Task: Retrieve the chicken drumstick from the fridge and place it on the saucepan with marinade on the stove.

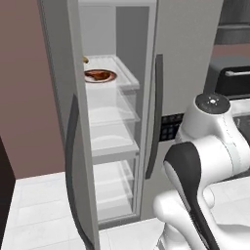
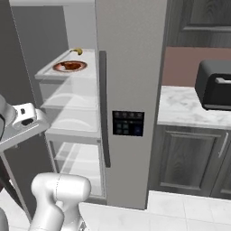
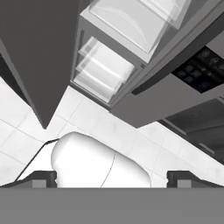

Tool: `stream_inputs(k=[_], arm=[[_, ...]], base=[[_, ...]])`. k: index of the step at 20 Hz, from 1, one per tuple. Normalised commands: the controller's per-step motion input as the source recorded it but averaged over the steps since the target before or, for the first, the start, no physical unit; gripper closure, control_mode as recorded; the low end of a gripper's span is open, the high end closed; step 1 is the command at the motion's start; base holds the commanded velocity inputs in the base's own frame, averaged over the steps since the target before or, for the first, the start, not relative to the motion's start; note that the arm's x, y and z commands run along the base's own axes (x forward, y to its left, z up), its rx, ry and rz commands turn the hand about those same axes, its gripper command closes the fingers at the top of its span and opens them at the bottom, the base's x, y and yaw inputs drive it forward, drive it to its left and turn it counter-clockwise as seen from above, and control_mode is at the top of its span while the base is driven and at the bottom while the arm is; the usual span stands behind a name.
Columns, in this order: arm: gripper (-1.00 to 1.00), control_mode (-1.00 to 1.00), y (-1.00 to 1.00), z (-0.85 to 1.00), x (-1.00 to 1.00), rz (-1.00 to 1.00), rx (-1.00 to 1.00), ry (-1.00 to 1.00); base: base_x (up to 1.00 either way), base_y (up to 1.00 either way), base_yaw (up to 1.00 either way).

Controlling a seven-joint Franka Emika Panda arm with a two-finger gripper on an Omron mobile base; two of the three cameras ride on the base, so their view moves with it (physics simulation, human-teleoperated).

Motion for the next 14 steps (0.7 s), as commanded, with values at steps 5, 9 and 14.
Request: stream_inputs(k=[5,9,14], arm=[[-1.0,1.0,0.0,0.0,0.0,0.0,0.0,0.0],[-1.0,1.0,0.0,0.0,0.0,0.0,0.0,0.0],[-1.0,1.0,0.0,0.0,0.0,0.0,0.0,0.0]], base=[[0.79,0.0,0.0],[0.9,0.0,0.0],[0.64,0.09,0.0]])
